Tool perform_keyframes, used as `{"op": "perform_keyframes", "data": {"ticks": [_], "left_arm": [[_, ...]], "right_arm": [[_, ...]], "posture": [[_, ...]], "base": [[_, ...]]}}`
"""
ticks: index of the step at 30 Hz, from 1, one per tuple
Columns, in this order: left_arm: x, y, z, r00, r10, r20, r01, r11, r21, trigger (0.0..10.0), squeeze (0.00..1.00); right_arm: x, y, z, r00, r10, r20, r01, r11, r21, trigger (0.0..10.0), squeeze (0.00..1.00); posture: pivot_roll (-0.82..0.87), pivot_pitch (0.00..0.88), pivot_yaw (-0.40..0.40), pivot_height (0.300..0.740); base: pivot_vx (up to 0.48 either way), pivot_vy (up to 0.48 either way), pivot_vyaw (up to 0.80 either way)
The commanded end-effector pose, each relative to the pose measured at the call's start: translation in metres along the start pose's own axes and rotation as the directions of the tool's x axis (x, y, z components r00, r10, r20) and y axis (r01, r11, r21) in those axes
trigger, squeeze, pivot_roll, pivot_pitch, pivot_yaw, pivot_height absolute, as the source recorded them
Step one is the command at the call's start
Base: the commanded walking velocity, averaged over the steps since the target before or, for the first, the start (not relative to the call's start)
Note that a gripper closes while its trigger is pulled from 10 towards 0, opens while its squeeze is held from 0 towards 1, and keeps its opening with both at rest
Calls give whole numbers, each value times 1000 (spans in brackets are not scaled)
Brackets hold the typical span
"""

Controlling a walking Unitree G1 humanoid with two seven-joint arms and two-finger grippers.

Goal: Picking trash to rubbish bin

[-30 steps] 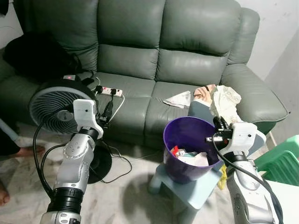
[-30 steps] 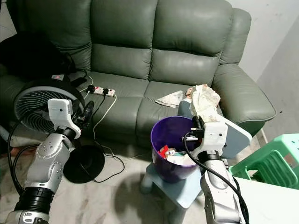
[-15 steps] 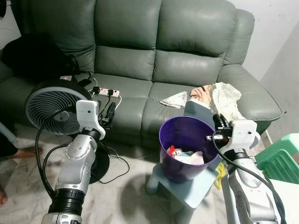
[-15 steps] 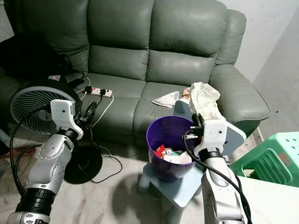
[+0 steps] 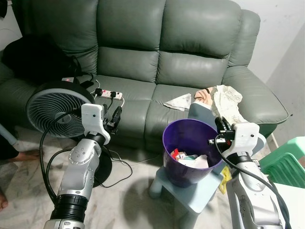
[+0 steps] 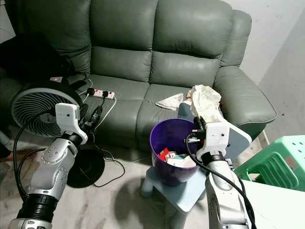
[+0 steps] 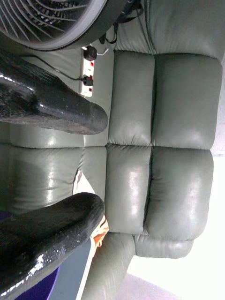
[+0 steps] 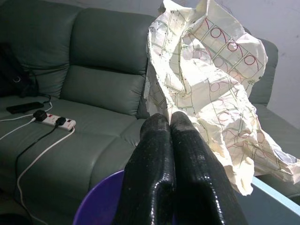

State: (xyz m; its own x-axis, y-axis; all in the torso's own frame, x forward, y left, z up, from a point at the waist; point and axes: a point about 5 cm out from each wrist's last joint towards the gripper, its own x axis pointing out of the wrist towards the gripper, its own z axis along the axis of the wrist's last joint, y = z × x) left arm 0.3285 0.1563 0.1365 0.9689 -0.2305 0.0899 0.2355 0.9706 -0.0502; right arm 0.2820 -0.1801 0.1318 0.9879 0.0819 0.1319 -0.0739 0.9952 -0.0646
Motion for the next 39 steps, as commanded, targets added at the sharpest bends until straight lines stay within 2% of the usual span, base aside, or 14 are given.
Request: {"op": "perform_keyframes", "data": {"ticks": [1, 5, 25, 36, 39], "left_arm": [[2, -2, 5, 1000, -10, 12, 10, 1000, 8, 10000, 0], [2, -3, 5, 1000, -8, 15, 7, 1000, 12, 10000, 0], [3, -1, 6, 1000, 14, 24, -14, 1000, 19, 10000, 0], [3, 0, 6, 1000, 15, 19, -15, 1000, -14, 10000, 0], [4, 1, 5, 1000, 21, 8, -21, 1000, -14, 10000, 0]], "right_arm": [[0, -1, 1, 1000, 0, 0, 0, 1000, -4, 10000, 0], [0, -1, -1, 1000, -6, -15, 6, 1000, 17, 10000, 0], [3, -2, -2, 1000, -3, -30, 3, 1000, 19, 10000, 0], [2, -2, -2, 999, -3, -34, 4, 1000, 23, 10000, 0], [2, -2, -2, 999, -2, -34, 3, 1000, 22, 10000, 0]], "posture": [[-43, 0, -49, 740], [-43, 0, -48, 740], [-39, 0, -51, 740], [-40, 0, -51, 740], [-39, 0, -52, 740]], "base": [[0, 0, 0], [0, 0, -127], [0, 0, -737], [0, 0, -738], [0, 463, -744]]}}
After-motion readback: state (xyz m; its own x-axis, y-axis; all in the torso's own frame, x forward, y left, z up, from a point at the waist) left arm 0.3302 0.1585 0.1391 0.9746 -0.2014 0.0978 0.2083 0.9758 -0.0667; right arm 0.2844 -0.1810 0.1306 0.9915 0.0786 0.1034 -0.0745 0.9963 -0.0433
